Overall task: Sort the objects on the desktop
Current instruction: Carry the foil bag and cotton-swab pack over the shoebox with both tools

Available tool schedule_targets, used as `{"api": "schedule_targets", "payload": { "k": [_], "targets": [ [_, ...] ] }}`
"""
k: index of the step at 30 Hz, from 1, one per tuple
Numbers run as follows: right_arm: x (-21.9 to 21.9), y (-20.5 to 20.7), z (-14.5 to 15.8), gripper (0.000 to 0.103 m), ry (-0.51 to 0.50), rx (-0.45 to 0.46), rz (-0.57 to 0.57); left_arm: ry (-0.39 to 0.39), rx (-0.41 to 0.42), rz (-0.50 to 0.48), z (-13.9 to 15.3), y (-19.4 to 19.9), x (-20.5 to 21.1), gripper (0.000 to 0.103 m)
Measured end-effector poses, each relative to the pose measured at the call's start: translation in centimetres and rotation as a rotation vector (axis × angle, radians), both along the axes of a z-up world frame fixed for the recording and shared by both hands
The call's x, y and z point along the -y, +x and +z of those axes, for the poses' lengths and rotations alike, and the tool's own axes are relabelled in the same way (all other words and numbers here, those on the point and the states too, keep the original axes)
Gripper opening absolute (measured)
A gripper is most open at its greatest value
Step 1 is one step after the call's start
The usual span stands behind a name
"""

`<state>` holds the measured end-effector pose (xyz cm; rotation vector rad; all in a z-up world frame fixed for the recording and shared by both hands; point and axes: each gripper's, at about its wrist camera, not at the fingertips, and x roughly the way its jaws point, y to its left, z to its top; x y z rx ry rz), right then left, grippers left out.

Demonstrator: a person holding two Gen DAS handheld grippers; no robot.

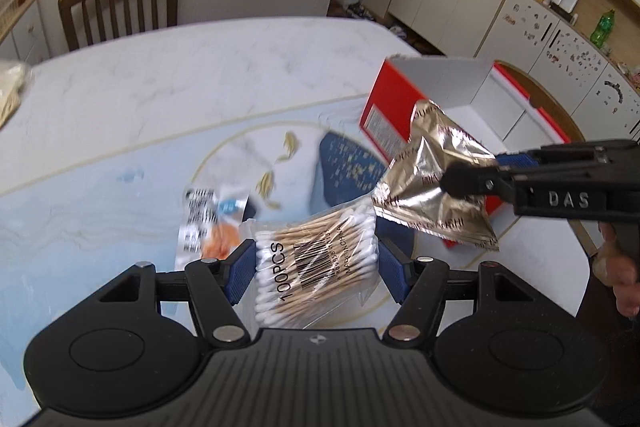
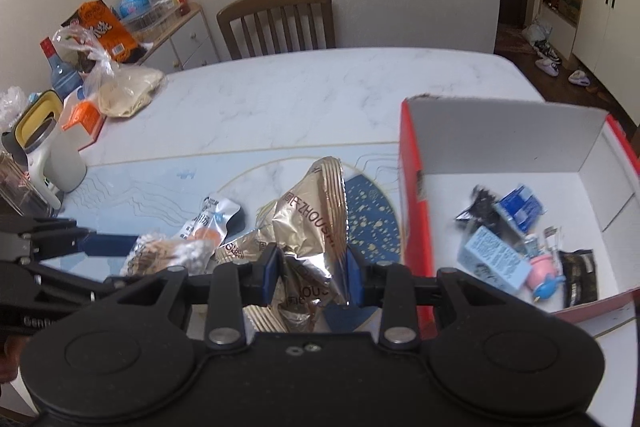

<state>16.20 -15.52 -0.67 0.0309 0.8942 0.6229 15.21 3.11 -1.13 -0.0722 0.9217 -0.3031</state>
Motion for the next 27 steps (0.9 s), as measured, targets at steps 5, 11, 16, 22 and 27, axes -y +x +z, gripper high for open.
{"api": "schedule_targets", "payload": {
  "k": [5, 11, 16, 22, 27],
  "targets": [
    [1.8, 0.2, 0.8, 0.034, 0.010, 0.021, -0.022, 0.006, 0.038, -0.015, 1.4, 1.0, 1.5, 0.064],
    [4.7, 0.9, 1.2, 0.034, 0.037, 0.028, -0.066, 0.012, 0.067, -0.038, 2.5, 2.0, 3.6, 0.064],
    [7.4, 1.9, 1.3, 0.034, 0.039, 0.037, -0.107, 0.012, 0.087, -0.063, 3.3, 2.8, 5.8, 0.064],
    [10.2, 2.7, 1.1, 0.034, 0.051, 0.038, -0.143, 0.012, 0.101, -0.082, 3.8, 3.7, 8.4, 0.064],
    [12.4, 3.5, 0.9, 0.034, 0.053, 0.044, -0.166, 0.021, 0.111, -0.103, 4.1, 4.5, 10.7, 0.064]
  ]
}}
